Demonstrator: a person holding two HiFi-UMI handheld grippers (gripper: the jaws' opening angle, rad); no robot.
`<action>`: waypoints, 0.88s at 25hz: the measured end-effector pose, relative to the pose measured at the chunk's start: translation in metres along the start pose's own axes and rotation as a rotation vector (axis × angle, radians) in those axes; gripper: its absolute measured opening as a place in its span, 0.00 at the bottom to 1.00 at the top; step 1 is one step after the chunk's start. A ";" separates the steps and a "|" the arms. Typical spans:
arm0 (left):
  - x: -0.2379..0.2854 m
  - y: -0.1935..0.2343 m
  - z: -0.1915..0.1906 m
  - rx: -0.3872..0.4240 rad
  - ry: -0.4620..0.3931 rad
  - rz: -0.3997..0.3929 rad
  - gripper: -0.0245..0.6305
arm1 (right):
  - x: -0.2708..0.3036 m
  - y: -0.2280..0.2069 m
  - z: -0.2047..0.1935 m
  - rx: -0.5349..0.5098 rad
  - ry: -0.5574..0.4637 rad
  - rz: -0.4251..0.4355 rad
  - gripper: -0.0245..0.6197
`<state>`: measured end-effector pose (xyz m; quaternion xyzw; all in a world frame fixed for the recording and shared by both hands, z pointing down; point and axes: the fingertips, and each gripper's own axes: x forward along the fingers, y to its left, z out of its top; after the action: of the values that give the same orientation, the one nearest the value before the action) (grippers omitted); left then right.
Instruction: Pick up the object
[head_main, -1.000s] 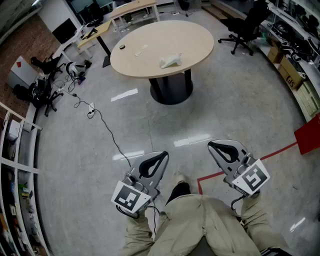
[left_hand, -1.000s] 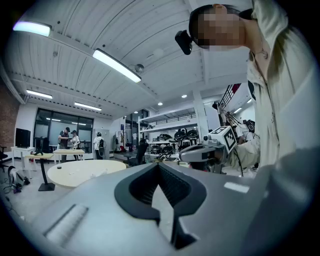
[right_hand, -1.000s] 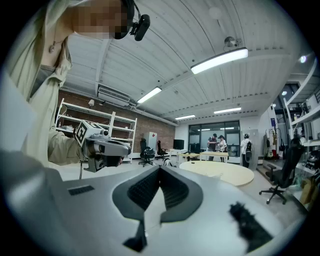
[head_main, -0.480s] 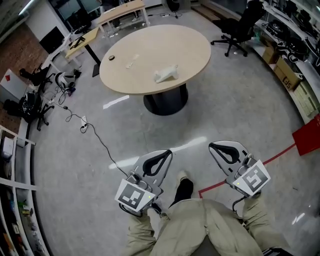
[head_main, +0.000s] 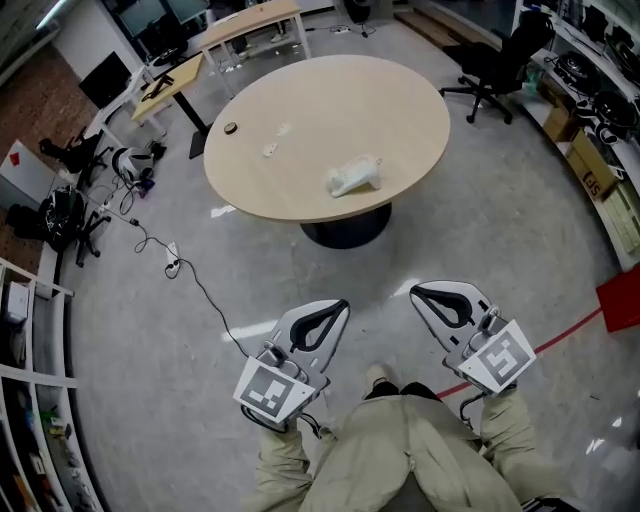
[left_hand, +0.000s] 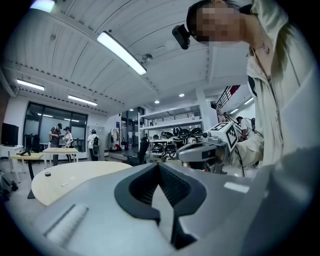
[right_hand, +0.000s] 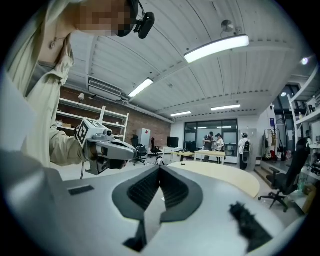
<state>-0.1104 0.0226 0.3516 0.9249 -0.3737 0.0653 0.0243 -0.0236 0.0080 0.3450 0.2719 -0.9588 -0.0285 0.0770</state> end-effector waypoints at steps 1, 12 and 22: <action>0.005 0.006 -0.001 -0.001 0.003 -0.005 0.05 | 0.006 -0.004 -0.001 0.003 0.003 0.001 0.04; 0.054 0.054 -0.006 -0.031 0.022 -0.013 0.05 | 0.040 -0.065 -0.012 0.032 0.036 0.003 0.04; 0.119 0.108 0.008 -0.013 0.036 0.032 0.05 | 0.085 -0.145 -0.013 0.042 0.016 0.065 0.04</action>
<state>-0.0999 -0.1374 0.3598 0.9173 -0.3884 0.0800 0.0358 -0.0179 -0.1599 0.3546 0.2424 -0.9669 -0.0035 0.0799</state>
